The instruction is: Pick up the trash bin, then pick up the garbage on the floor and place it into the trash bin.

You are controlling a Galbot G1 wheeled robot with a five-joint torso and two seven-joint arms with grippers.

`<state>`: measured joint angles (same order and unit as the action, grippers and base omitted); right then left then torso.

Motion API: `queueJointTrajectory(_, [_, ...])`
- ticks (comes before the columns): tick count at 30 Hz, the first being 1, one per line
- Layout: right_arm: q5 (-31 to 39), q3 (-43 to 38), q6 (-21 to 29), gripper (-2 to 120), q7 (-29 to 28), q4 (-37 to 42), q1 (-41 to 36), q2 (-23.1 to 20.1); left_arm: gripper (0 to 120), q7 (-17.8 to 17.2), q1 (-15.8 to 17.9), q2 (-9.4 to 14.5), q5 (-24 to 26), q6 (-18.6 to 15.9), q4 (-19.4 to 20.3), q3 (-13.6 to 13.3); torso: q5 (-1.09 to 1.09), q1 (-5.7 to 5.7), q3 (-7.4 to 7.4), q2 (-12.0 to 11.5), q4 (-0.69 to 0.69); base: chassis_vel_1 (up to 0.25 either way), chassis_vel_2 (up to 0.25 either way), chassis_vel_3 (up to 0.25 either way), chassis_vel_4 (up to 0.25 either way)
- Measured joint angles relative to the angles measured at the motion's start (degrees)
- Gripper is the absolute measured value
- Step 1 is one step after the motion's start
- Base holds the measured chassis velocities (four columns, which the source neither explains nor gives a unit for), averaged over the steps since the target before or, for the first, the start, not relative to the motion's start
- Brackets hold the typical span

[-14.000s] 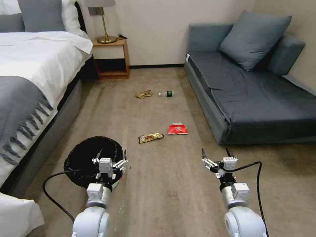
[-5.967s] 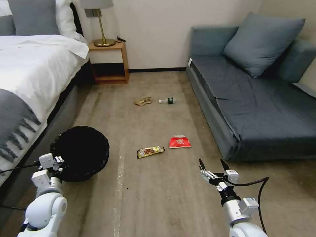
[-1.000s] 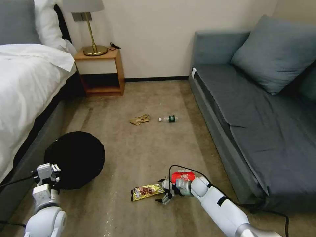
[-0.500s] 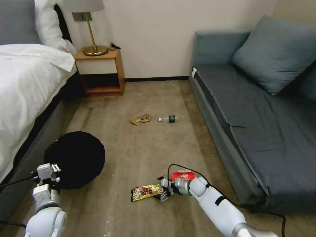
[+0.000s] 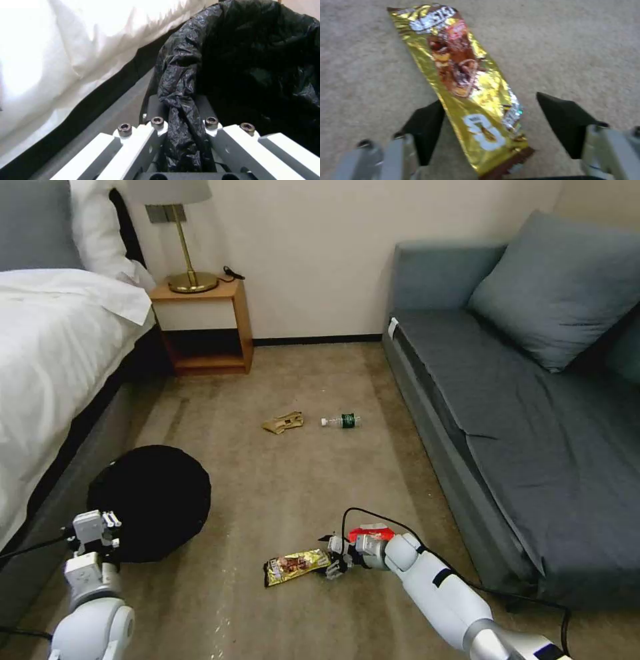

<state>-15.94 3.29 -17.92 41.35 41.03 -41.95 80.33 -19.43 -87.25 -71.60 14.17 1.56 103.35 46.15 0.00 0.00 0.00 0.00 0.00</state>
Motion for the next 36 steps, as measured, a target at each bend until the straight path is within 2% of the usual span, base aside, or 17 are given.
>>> queueJointTrajectory(2, [0.0, 0.5, -0.2, 62, 0.1, 0.9, -0.7, -0.1, 7, 0.0, 0.1, 0.0, 0.0, 0.0, -0.1, 0.0, 0.00, 0.00, 0.00, 0.0, 0.00, 0.000, 0.000, 0.000, 0.000])
queueJointTrajectory(9, [0.1, 0.8, -0.4, 59, -0.2, 1.2, -1.2, 0.6, 7, 0.0, 0.2, 0.1, 0.1, 0.1, -0.2, 0.0, 0.00, 0.00, 0.00, 0.0, 0.00, 0.000, 0.000, 0.000, 0.000])
queueJointTrajectory(15, [-0.3, 0.3, -0.8, 39, -0.6, -0.1, -0.8, 0.9, 7, -0.2, 0.1, 0.2, 0.5, 0.1, -0.2, 0.1, 0.00, 0.00, 0.00, 0.0, 0.00, 0.000, 0.000, 0.000, 0.000])
queueJointTrajectory(16, [-0.4, 0.1, -1.1, 30, -0.7, -0.5, -0.8, 0.9, 7, -0.3, 0.1, 0.2, 0.5, 0.4, -0.3, 0.1, 0.00, 0.00, 0.00, 0.0, 0.00, 0.000, 0.000, 0.000, 0.000])
queueJointTrajectory(18, [-0.5, 0.0, -1.2, 29, -0.7, -0.5, -0.8, 0.9, 7, -0.3, 0.0, 0.2, 0.5, 0.5, -0.3, 0.1, 0.00, 0.00, 0.00, 0.0, 0.00, 0.000, 0.000, 0.000, 0.000])
queueJointTrajectory(21, [-0.7, -0.1, -1.4, 14, -0.9, -0.6, -1.0, 0.9, 7, -0.3, -0.3, 0.0, 0.5, 0.8, -0.5, 0.1, 0.00, 0.00, 0.00, 0.0, 0.00, 0.000, 0.000, 0.000, 0.000])
queueJointTrajectory(24, [-0.7, -0.2, -1.5, 7, -0.9, -0.6, -1.1, 0.9, 7, -0.4, -0.4, 0.0, 0.5, 0.8, -0.5, 0.1, 0.00, 0.00, 0.00, 0.0, 0.00, 0.000, 0.000, 0.000, 0.000])
queueJointTrajectory(25, [-0.7, -0.3, -1.5, 0, -0.9, -0.5, -1.2, 1.0, 7, -0.4, -0.4, 0.0, 0.5, 0.8, -0.5, 0.1, 0.00, 0.00, 0.00, 0.0, 0.00, 0.000, 0.000, 0.000, 0.000])
queueJointTrajectory(36, [0.3, -2.5, -1.9, 0, -1.0, 1.7, -2.3, 1.1, 7, -0.4, -0.7, 0.9, 1.3, 0.9, 0.2, 0.3, 0.00, 0.00, 0.00, 0.0, 0.00, 0.000, 0.000, 0.000, 0.000])
